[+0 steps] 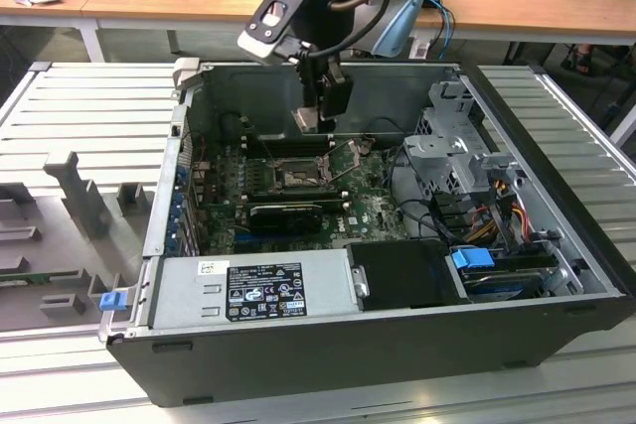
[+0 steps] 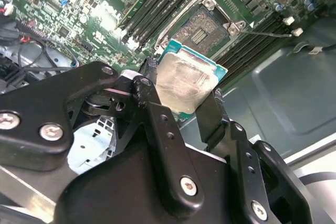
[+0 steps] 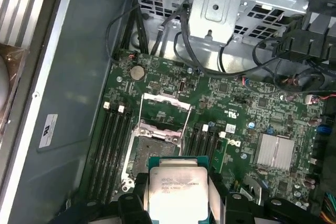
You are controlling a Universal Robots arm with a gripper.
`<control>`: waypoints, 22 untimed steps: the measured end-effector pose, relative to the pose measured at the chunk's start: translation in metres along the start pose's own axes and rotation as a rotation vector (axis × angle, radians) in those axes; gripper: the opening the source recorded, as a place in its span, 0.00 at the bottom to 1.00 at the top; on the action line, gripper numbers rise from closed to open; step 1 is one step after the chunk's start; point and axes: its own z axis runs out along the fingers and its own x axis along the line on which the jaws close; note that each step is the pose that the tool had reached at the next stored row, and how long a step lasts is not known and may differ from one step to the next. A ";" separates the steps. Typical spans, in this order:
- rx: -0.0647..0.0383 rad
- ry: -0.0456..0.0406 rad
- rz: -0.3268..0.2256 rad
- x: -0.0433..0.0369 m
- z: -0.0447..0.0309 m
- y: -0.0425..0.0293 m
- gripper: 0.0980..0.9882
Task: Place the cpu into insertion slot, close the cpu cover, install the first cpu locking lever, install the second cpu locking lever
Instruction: 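Place the cpu into insertion slot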
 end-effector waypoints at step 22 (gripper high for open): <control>-0.003 -0.0159 0.197 -0.0003 0.0283 -0.0032 0.49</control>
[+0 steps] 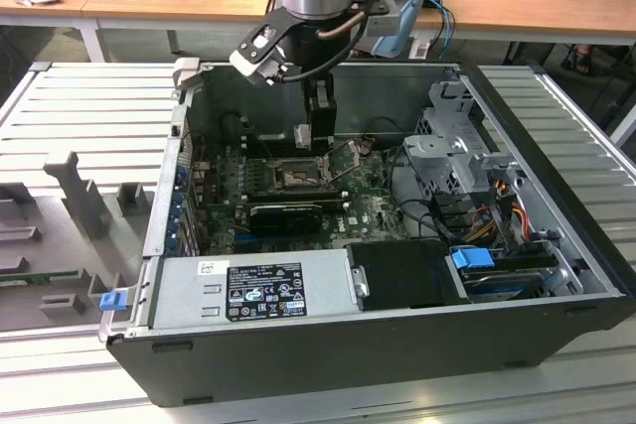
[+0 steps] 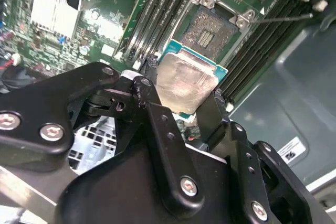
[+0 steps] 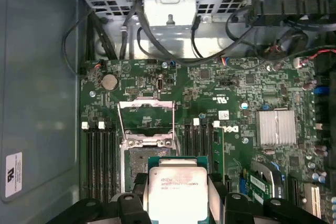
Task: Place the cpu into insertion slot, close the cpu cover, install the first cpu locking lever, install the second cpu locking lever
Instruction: 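Place the cpu into insertion slot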
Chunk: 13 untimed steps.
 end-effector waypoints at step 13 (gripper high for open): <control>0.000 0.0010 -0.014 -0.0007 0.0090 -0.0013 0.49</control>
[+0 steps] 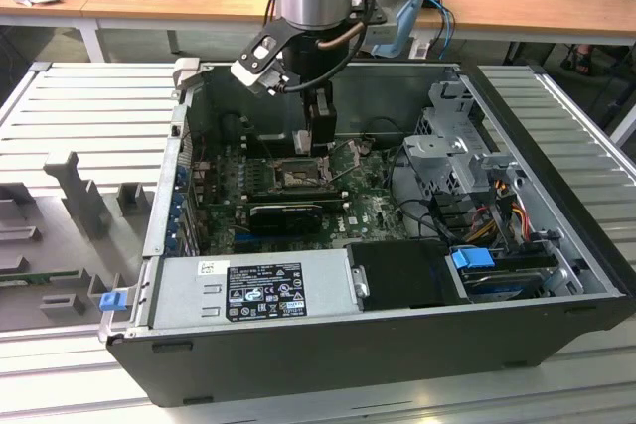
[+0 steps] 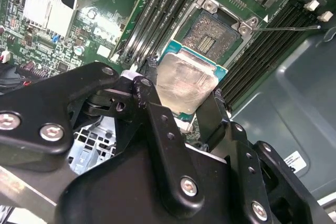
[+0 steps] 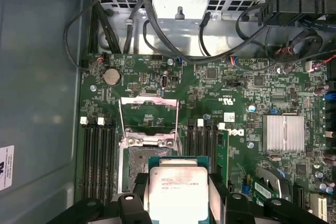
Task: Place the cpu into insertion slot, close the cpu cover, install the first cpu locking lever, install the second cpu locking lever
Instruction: 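Place the cpu into insertion slot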
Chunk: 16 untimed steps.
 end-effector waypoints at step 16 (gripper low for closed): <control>0.000 0.0000 0.000 -0.0003 0.0186 -0.0025 0.49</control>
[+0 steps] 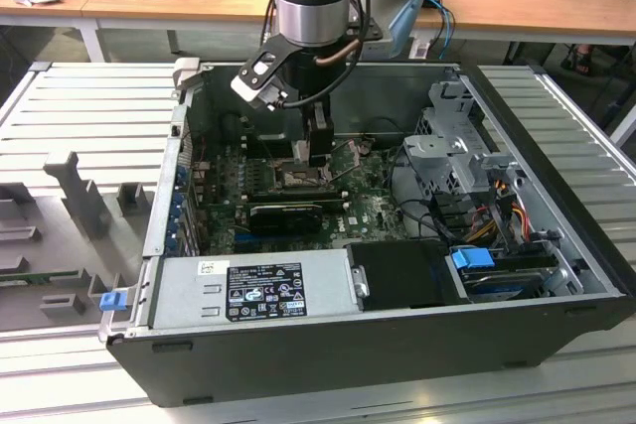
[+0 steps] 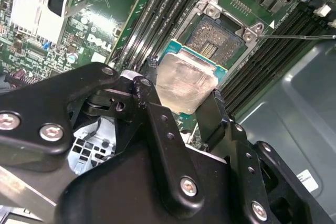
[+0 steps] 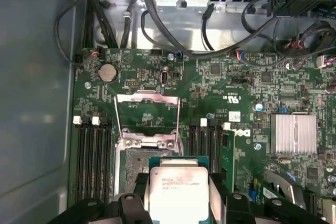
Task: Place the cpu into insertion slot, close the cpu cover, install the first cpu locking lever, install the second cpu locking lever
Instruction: 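Place the cpu into insertion slot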
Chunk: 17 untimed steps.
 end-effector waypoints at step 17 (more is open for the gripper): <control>0.000 0.0042 0.003 0.0128 0.0159 -0.0009 0.49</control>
